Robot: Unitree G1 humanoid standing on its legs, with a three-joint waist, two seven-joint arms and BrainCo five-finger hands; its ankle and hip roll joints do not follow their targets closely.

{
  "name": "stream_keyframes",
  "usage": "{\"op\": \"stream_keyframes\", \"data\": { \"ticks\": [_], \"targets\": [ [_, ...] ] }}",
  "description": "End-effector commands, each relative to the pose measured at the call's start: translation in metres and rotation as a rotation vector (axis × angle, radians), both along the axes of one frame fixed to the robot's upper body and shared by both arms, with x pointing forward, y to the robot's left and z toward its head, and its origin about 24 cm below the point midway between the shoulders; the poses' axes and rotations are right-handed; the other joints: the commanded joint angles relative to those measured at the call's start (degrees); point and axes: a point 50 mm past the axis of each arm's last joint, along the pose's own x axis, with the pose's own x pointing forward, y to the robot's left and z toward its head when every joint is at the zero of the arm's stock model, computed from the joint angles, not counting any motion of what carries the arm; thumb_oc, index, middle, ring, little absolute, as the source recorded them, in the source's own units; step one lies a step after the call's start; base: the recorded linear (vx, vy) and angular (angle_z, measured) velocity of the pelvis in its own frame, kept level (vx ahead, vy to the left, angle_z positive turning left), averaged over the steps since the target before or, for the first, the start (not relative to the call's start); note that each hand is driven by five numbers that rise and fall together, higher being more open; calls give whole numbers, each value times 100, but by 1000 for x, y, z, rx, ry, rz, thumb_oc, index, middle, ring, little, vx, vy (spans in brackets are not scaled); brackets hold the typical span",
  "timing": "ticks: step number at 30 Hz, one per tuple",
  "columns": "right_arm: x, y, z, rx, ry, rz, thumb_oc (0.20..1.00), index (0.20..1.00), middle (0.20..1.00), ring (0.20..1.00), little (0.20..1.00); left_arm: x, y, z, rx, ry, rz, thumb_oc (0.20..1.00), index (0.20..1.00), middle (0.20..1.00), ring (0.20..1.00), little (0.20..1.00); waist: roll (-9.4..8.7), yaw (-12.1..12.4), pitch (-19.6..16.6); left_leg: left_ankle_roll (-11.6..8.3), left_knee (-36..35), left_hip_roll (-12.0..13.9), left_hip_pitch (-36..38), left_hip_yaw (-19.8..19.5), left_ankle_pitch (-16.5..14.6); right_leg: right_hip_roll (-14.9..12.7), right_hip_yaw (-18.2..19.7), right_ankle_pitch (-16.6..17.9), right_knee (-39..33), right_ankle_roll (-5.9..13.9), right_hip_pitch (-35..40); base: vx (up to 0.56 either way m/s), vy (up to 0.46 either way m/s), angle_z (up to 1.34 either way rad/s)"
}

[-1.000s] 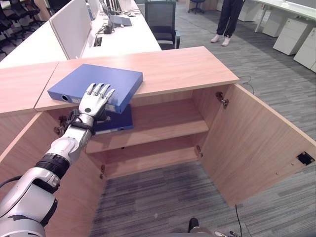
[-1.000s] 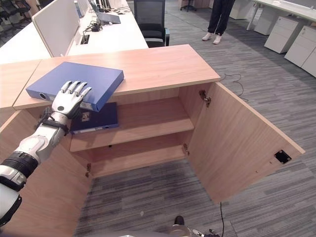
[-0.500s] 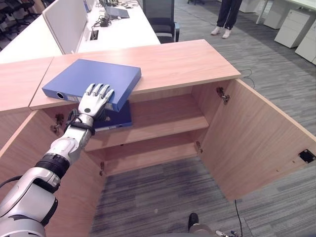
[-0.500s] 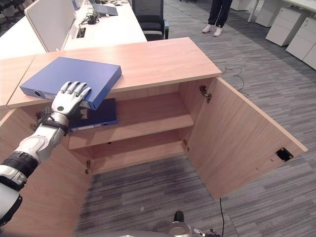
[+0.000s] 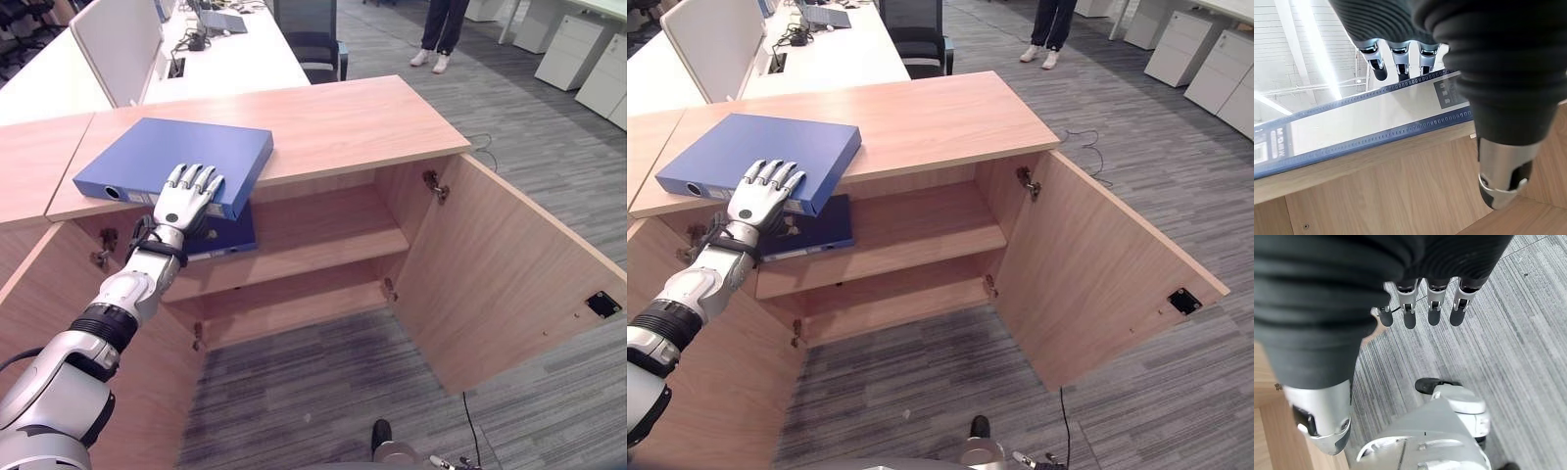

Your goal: Put the empty folder in the office cabinet

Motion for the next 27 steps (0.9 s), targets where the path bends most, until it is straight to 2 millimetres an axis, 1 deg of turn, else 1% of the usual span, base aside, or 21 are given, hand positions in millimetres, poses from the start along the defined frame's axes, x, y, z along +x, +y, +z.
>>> {"op": "stream_keyframes", "data": {
  "ticks": [1, 3, 4, 5, 6, 16, 27],
  "targets": [
    [17, -12, 5, -36, -36, -14, 1000, 1000, 1000, 1000, 1000, 21, 7, 63, -3, -176, 54, 1000, 1000, 1000, 1000, 1000, 113, 37, 219, -44, 67, -35, 191, 20, -290, -177, -121, -783, 679, 759, 431, 0, 0, 0],
    [18, -11, 5, -34, -41, -17, 1000, 1000, 1000, 1000, 1000, 20, 8, 63, -5, -176, 56, 1000, 1000, 1000, 1000, 1000, 108, 32, 217, -45, 67, -34, 192, 22, -290, -174, -109, -785, 675, 756, 435, 0, 0, 0],
    [18, -11, 5, -33, -39, -17, 1000, 1000, 1000, 1000, 1000, 20, 8, 62, -7, -175, 58, 875, 875, 875, 875, 875, 105, 32, 217, -45, 67, -33, 191, 24, -290, -172, -109, -785, 671, 754, 438, 0, 0, 0],
    [17, -10, 4, -31, -39, -17, 1000, 1000, 1000, 1000, 1000, 20, 8, 61, -12, -172, 62, 592, 592, 592, 592, 592, 103, 28, 216, -45, 67, -30, 191, 25, -289, -172, -108, -791, 670, 752, 438, 0, 0, 0],
    [17, -10, 4, -31, -39, -17, 1000, 1000, 1000, 1000, 1000, 21, 8, 61, -18, -171, 63, 200, 200, 200, 200, 200, 104, 28, 217, -45, 67, -29, 194, 26, -290, -170, -109, -800, 670, 750, 440, 0, 0, 0],
    [19, -11, 5, -31, -42, -20, 1000, 1000, 1000, 1000, 1000, 21, 7, 59, -61, -176, 65, 200, 200, 200, 200, 200, 88, 24, 208, -37, 67, -27, 203, 10, -291, -169, -89, -799, 686, 743, 436, 1, 1, -1],
    [20, -9, 5, -26, -51, -17, 1000, 1000, 1000, 1000, 1000, 19, 13, 60, -68, -177, 82, 200, 200, 200, 200, 200, 75, 33, 206, -31, 67, -29, 219, -7, -303, -165, -85, -821, 706, 738, 443, 2, 1, -1]
  ]
}}
